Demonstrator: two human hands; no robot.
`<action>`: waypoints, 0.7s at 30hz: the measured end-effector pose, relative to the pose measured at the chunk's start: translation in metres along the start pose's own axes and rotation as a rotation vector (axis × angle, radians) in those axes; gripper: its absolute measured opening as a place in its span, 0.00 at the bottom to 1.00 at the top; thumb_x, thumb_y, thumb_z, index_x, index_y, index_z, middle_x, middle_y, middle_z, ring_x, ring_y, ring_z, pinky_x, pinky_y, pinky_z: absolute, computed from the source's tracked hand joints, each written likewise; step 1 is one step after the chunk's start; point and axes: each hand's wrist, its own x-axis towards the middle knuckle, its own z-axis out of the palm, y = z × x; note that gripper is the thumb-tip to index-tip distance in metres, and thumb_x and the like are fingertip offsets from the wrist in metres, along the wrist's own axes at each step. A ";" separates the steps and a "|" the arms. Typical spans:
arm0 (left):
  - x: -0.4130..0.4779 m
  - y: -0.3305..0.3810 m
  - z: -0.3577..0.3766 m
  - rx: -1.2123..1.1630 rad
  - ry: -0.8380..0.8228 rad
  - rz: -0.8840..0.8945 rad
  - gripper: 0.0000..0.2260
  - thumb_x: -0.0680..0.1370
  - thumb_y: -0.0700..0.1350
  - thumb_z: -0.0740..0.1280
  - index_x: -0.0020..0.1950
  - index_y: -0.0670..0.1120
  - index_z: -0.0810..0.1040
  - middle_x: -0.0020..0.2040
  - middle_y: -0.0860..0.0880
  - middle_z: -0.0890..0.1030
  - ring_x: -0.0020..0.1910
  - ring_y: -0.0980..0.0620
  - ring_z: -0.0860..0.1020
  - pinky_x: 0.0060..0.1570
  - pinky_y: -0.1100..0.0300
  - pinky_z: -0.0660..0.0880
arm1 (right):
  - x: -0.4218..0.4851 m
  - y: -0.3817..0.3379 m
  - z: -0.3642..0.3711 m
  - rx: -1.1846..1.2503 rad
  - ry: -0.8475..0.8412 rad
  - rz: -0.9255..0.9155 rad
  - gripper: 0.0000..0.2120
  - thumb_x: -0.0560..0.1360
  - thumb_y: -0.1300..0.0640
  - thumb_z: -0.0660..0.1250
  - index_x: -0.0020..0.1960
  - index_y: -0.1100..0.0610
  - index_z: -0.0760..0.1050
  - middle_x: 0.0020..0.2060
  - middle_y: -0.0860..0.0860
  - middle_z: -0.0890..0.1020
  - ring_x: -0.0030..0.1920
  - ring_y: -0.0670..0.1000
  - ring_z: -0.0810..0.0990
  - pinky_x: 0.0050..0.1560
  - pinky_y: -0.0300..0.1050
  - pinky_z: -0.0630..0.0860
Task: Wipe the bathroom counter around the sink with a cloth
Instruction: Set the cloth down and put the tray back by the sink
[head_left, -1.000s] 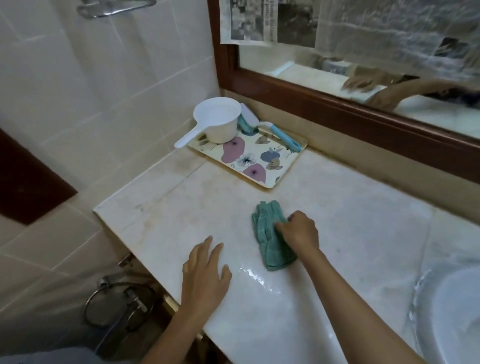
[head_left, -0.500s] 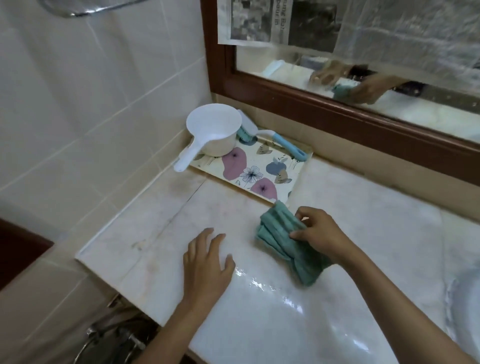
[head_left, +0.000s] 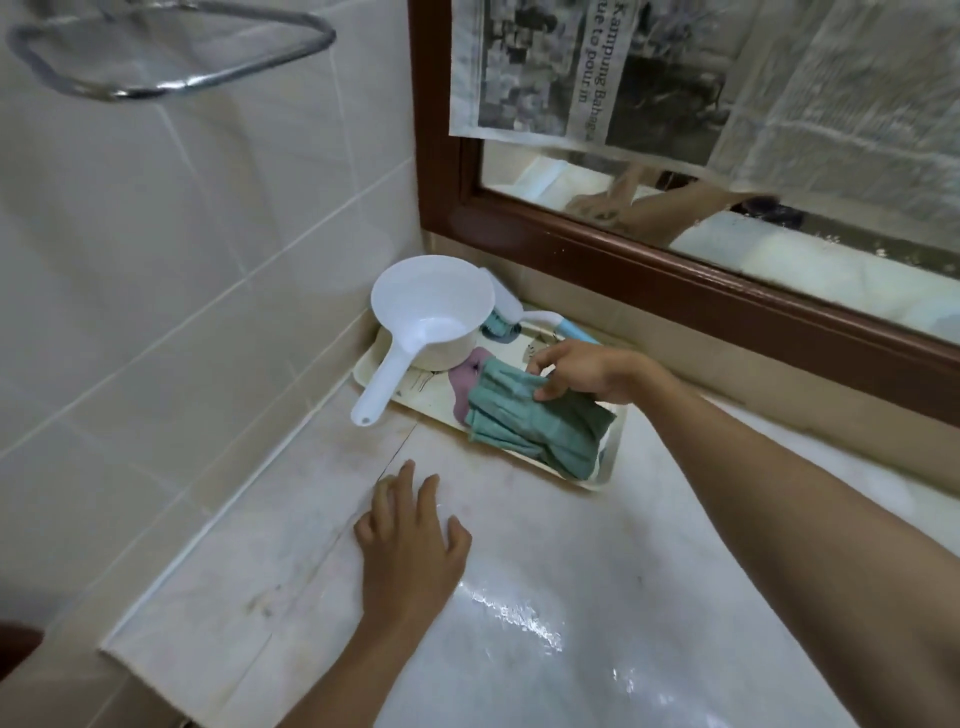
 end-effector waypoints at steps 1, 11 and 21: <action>0.000 0.001 0.001 0.012 0.008 0.005 0.23 0.71 0.53 0.58 0.61 0.45 0.78 0.68 0.42 0.74 0.64 0.39 0.71 0.52 0.44 0.71 | 0.009 0.001 0.000 0.023 -0.033 0.024 0.07 0.75 0.68 0.65 0.44 0.58 0.78 0.46 0.56 0.81 0.49 0.57 0.80 0.54 0.53 0.79; 0.002 0.001 0.000 0.036 0.013 0.031 0.23 0.71 0.53 0.59 0.61 0.44 0.78 0.68 0.41 0.74 0.64 0.38 0.72 0.50 0.45 0.70 | 0.044 0.035 0.047 -0.665 0.592 -0.081 0.12 0.73 0.61 0.63 0.56 0.56 0.77 0.54 0.56 0.77 0.57 0.58 0.72 0.53 0.54 0.74; 0.004 0.004 -0.003 -0.140 -0.034 -0.079 0.20 0.69 0.48 0.72 0.60 0.46 0.80 0.70 0.44 0.72 0.67 0.40 0.68 0.55 0.41 0.68 | -0.043 0.083 0.115 -0.151 1.038 -0.065 0.14 0.72 0.61 0.65 0.57 0.55 0.78 0.57 0.51 0.80 0.58 0.54 0.71 0.54 0.47 0.70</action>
